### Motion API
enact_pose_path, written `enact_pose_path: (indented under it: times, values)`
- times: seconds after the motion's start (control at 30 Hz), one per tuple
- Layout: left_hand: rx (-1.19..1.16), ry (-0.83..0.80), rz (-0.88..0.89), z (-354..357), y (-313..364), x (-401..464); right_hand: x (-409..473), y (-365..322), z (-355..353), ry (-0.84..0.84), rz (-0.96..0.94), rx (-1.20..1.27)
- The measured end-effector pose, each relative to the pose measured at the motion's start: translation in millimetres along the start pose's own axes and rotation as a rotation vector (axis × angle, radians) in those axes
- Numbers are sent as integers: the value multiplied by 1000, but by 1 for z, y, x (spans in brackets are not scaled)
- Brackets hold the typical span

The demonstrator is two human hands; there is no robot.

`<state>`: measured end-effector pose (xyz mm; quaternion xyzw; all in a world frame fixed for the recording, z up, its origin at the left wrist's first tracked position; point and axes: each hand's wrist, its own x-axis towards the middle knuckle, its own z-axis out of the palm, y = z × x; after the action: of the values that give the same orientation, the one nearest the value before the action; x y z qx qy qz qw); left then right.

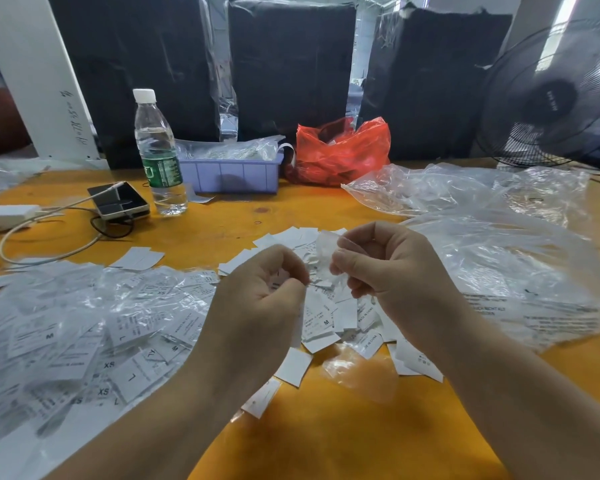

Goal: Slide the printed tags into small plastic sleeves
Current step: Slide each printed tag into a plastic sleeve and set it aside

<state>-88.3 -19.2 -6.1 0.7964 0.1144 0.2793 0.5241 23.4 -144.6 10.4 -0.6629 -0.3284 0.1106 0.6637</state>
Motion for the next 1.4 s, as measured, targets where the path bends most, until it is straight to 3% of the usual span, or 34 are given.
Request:
enact_pose_path:
  times: [0.2,0.37,0.47,0.63,0.8,1.1,1.4]
  values:
    - [45,-2,-22,2,1,-1,-3,0,4,-47,-79,-34]
    - [152,91,-14,2,0,0,-4,0,5,-126,-75,-28]
    - [66,98,-66,-2,-3,3,-4,-3,5,-164,-55,9]
    - [-169,-30,-163,-2,2,5,-3,-4,3,-166,-6,78]
    - [-206,-10,-172,-1,1,5,0,-3,2,-99,34,104]
    - [-129,19,-97,-3,0,4,3,-6,1,-300,420,425]
    - [-171,-24,-111,-5,-5,6,7,-3,-3,-155,375,398]
